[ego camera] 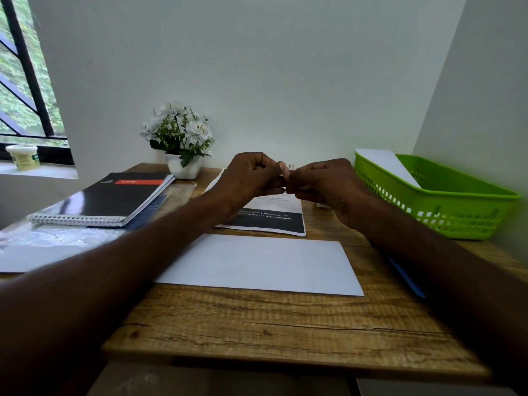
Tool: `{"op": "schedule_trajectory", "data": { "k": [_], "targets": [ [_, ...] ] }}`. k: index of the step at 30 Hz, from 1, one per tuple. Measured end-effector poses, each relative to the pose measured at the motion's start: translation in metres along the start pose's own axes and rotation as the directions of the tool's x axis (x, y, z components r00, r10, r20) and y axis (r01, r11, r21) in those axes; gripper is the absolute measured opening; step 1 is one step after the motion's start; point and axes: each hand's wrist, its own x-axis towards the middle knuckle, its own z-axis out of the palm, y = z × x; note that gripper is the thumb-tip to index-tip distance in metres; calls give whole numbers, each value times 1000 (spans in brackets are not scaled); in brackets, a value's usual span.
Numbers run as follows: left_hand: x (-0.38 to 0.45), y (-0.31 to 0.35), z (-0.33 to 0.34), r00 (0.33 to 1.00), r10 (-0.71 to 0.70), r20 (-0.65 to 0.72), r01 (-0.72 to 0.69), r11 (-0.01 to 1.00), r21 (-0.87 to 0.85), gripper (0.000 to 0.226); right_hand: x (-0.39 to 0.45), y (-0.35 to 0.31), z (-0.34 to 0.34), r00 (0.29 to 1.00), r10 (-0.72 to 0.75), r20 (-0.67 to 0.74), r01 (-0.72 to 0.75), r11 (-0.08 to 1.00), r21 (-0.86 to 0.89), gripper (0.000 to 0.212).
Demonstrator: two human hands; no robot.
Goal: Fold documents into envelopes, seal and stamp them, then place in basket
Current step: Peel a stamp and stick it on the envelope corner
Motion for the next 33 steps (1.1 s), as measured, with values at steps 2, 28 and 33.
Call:
{"op": "schedule_trajectory", "data": {
  "k": [2, 28, 33],
  "targets": [
    [1, 0, 0, 1000, -1, -3, 1, 1000, 12, 17, 0, 0, 1, 1000, 10, -8, -10, 1000, -1, 26],
    [0, -5, -1, 1000, 18, 12, -19, 997, 75, 31, 1, 0, -6, 997, -75, -31, 73, 994, -80, 19],
    [1, -4, 0, 1000, 21, 16, -22, 997, 72, 28, -1, -3, -4, 1000, -26, -2, 26, 999, -21, 22]
  ]
}}
